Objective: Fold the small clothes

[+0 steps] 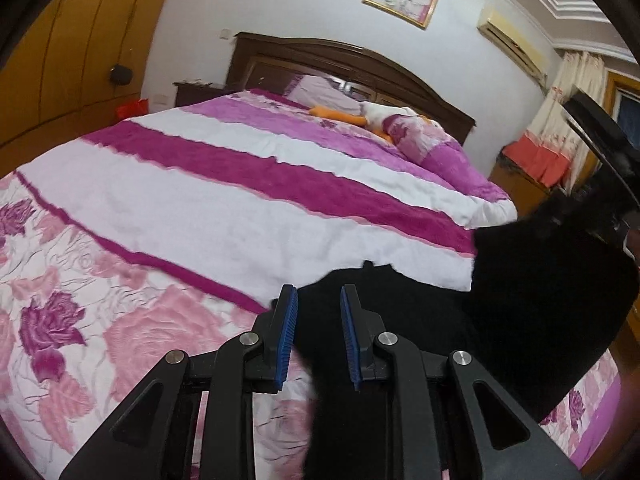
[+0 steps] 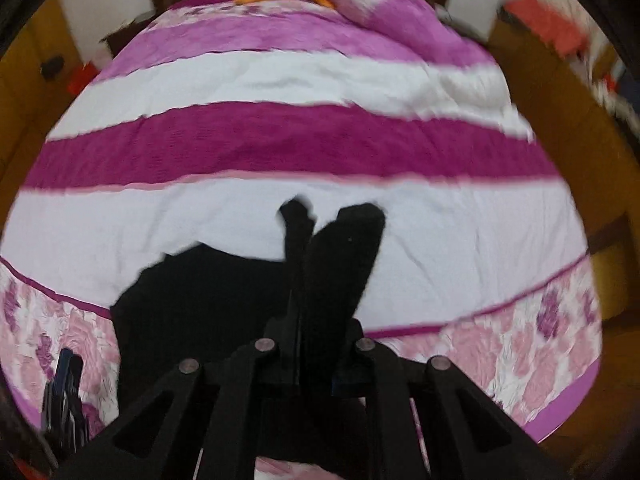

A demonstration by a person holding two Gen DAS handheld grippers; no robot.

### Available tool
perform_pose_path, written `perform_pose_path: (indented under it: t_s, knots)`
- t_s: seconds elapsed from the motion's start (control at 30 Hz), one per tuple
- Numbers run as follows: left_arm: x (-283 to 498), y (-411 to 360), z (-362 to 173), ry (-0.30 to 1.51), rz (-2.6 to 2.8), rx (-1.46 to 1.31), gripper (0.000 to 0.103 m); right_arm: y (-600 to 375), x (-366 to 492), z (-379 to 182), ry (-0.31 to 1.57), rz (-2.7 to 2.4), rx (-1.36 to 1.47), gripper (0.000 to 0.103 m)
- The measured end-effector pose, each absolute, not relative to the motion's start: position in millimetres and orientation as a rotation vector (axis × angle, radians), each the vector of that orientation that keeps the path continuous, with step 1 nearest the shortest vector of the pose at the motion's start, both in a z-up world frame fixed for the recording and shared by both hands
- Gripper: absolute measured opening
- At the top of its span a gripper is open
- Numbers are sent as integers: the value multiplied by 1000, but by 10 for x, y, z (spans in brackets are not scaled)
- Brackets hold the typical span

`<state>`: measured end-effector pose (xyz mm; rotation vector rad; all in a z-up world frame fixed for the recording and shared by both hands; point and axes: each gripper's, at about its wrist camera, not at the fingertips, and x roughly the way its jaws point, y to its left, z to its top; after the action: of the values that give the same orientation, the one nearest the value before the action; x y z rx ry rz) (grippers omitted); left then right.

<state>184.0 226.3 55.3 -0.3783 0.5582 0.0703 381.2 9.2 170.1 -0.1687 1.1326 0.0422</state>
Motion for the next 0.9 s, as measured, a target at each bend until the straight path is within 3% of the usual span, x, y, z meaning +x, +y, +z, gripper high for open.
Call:
perform_pose_path:
  t_s: [0.17, 0.33, 0.9]
  knots:
    - [1696, 2501, 570, 569, 77, -429, 3, 1129, 3832, 1210, 1190, 27, -191, 9]
    - [1550, 2778, 540, 564, 104, -478, 3, 1575, 3651, 655, 1306, 30, -227, 9]
    - [1630, 2864, 412, 632, 62, -570, 4, 1007, 3535, 1397, 1113, 287, 84, 9]
